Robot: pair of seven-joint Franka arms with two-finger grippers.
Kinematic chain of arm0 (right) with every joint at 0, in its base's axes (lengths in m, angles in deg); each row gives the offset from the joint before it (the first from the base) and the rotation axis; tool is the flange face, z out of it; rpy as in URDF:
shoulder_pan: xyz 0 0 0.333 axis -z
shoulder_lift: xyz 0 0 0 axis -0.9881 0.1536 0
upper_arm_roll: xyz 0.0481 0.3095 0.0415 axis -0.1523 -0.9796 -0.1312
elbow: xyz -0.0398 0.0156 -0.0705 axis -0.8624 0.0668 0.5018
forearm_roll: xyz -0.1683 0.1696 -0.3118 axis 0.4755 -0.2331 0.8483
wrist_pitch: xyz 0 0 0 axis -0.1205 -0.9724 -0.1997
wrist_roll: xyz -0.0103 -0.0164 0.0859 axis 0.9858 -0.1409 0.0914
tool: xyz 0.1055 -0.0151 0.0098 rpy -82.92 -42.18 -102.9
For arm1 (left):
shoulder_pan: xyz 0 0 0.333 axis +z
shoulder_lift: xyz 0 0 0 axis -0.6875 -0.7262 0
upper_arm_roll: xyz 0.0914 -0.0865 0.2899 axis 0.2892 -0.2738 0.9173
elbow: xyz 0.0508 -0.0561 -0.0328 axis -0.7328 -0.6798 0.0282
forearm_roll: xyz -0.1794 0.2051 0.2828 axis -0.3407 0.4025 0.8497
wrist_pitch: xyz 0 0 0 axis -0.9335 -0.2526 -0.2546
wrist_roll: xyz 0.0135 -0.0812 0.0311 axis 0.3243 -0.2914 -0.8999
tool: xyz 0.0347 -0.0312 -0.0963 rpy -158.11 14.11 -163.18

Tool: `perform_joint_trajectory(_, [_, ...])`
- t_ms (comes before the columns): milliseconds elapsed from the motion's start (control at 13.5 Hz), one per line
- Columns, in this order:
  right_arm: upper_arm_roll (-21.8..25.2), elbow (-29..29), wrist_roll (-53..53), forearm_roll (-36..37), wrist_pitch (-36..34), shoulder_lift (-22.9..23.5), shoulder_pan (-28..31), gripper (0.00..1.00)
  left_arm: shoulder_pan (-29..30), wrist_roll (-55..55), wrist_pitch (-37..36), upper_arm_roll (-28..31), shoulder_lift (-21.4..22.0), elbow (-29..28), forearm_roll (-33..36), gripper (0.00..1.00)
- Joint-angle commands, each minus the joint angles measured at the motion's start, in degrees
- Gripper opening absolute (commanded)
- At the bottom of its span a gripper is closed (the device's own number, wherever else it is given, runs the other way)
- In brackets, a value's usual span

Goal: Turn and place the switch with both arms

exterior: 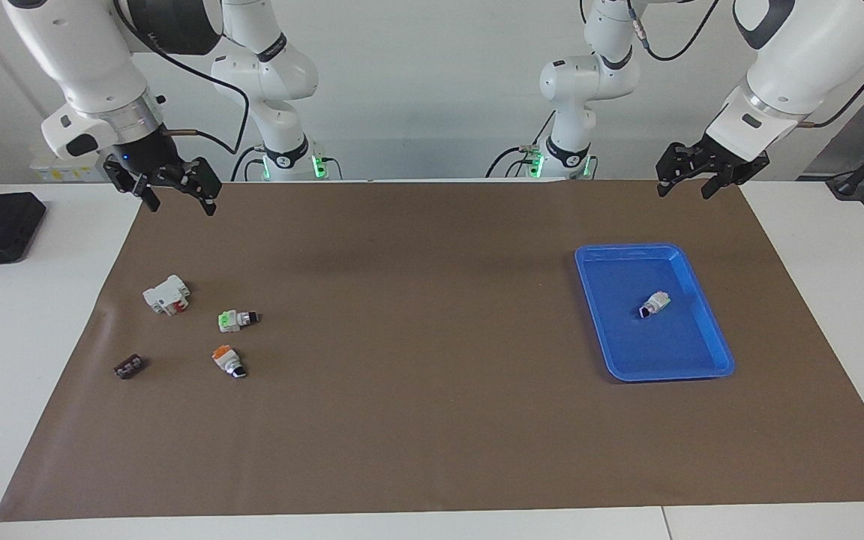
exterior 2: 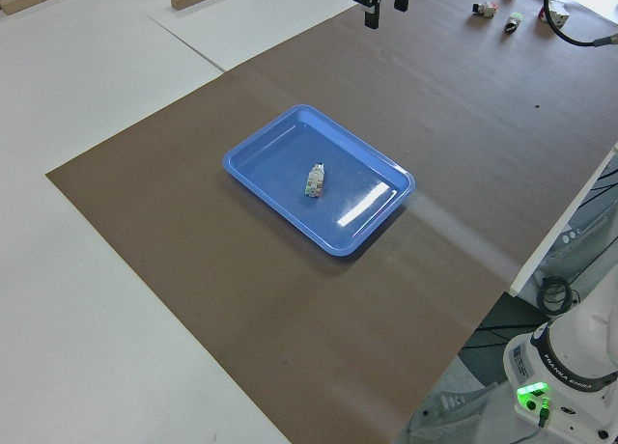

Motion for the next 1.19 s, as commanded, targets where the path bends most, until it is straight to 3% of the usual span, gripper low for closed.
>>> perform_joint_trajectory(0, [-0.2,0.5,0.5,0.9,-1.7,-0.9,0.1,1.00,-0.2,-0.3,0.0,0.5,3.0,-0.5,1.3,1.00])
perform_joint_trajectory(520, [-0.5,-3.5,0.4,0.9,-5.8,-0.2,-0.2,1.00,1.8,-0.8,9.2,0.8,6.2,-8.1,1.4,1.00])
perform_joint_trajectory(1115, [-0.5,-2.9,0.3,0.8,-5.7,-0.5,-0.3,1.00,1.8,-1.7,9.7,0.7,6.3,-8.2,4.1,1.00])
